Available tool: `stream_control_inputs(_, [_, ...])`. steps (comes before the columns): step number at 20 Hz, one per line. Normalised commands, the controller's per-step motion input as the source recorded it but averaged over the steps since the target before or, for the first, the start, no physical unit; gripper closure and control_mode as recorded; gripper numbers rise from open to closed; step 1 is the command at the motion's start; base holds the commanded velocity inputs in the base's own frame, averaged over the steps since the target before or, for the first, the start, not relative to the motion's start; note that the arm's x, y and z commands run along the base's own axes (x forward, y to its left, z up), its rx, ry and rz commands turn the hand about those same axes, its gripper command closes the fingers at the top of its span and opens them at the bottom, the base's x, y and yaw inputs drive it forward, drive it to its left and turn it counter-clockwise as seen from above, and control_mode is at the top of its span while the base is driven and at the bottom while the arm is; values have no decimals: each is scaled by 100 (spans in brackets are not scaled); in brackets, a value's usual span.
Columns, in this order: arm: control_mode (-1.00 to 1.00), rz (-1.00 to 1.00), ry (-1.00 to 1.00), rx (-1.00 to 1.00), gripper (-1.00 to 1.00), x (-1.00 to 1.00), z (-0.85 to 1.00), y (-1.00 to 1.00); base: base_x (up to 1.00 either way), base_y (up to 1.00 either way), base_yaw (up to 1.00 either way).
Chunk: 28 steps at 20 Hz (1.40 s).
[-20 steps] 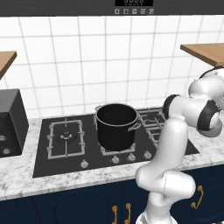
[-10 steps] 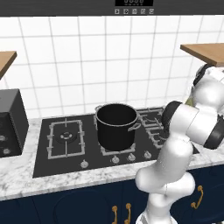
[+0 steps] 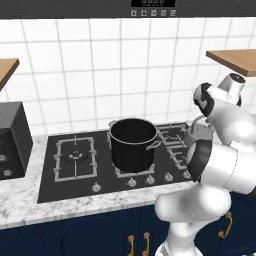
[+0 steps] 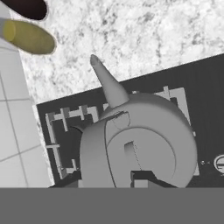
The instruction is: Pick the kettle from the counter and place it on a stove burner. Then turn the burner on.
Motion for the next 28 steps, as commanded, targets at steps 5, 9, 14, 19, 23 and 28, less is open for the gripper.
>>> stream_control_inputs(5, [-100,0,0,0,100,10,-17,10,0,0,0])
stream_control_inputs(9, [-100,0,0,0,100,20,-36,12,0,0,0])
stream_control_inputs(14, [-100,0,0,0,100,13,-23,14,0,0,0])
stream_control_inputs(19, [-100,0,0,-3,100,1,-24,6,0,0,0])
stream_control_inputs(23, [-100,0,1,-7,100,0,-15,0,0,0,0])
stream_control_inputs(28, [-100,0,2,0,-100,0,-5,0,0,0,0])
